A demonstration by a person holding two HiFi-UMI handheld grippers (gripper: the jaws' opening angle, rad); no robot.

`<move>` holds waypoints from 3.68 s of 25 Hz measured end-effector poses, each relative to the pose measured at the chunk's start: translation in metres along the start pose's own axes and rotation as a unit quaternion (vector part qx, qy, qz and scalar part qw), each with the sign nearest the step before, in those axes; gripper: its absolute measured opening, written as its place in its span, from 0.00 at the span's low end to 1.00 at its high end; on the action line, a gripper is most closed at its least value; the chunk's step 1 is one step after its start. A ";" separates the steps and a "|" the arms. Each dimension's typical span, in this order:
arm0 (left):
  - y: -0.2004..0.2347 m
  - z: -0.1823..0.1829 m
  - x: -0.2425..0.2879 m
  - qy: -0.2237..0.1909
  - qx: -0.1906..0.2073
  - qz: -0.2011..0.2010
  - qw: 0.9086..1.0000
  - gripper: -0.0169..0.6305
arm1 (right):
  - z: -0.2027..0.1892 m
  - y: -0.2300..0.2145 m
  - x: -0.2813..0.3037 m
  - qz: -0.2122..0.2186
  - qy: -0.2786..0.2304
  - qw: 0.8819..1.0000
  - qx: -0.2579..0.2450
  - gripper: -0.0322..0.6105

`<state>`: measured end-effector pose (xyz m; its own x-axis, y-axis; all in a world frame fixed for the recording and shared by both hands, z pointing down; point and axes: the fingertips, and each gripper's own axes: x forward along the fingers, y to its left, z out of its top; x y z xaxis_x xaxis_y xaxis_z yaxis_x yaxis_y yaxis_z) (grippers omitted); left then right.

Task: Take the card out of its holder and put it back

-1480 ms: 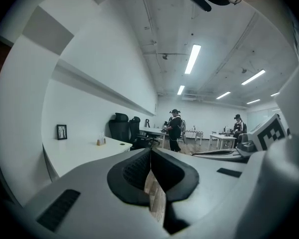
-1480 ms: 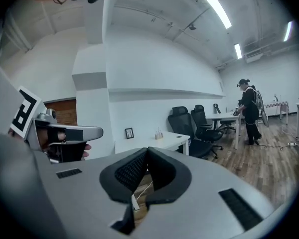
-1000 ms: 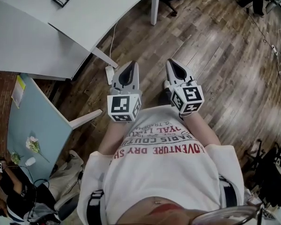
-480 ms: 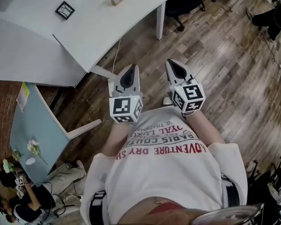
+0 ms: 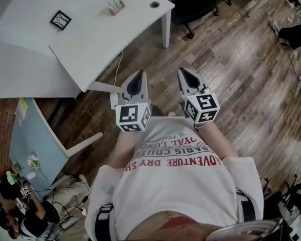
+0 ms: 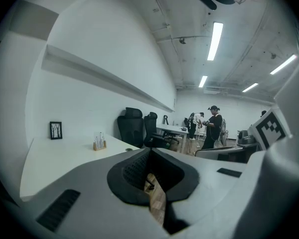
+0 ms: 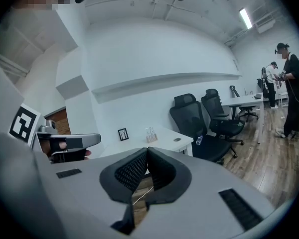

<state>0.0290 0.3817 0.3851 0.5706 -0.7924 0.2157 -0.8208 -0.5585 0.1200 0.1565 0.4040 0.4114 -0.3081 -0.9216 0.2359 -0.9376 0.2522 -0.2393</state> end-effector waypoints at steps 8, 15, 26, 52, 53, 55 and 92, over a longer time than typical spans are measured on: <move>0.035 0.003 0.072 0.012 -0.009 -0.012 1.000 0.06 | 0.014 -0.034 0.060 -0.017 0.010 1.000 0.001 0.09; 0.104 0.028 0.151 0.012 -0.020 -0.029 0.999 0.06 | 0.039 -0.049 0.157 -0.033 0.019 0.999 -0.010 0.09; 0.229 0.068 0.241 0.008 -0.018 -0.027 0.999 0.06 | 0.082 -0.038 0.311 -0.025 0.021 0.999 -0.017 0.09; 0.380 0.084 0.341 0.007 -0.088 0.224 0.971 0.06 | 0.125 -0.041 0.558 0.213 0.107 0.968 -0.073 0.09; 0.385 0.086 0.344 0.006 -0.093 0.238 0.967 0.06 | 0.126 -0.042 0.567 0.225 0.112 0.965 -0.075 0.09; 0.391 0.085 0.346 0.009 -0.101 0.262 0.960 0.06 | 0.127 -0.042 0.580 0.248 0.121 0.958 -0.079 0.09; 0.398 0.015 0.371 0.053 -0.191 0.395 0.897 0.06 | 0.005 -0.004 0.650 0.683 0.256 0.629 -0.271 0.30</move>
<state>-0.0855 -0.1377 0.4983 -0.1813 -0.8648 0.4683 -0.9283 0.3076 0.2087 -0.0395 -0.1979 0.5609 -0.7670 0.4431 0.4641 0.3823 0.8965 -0.2242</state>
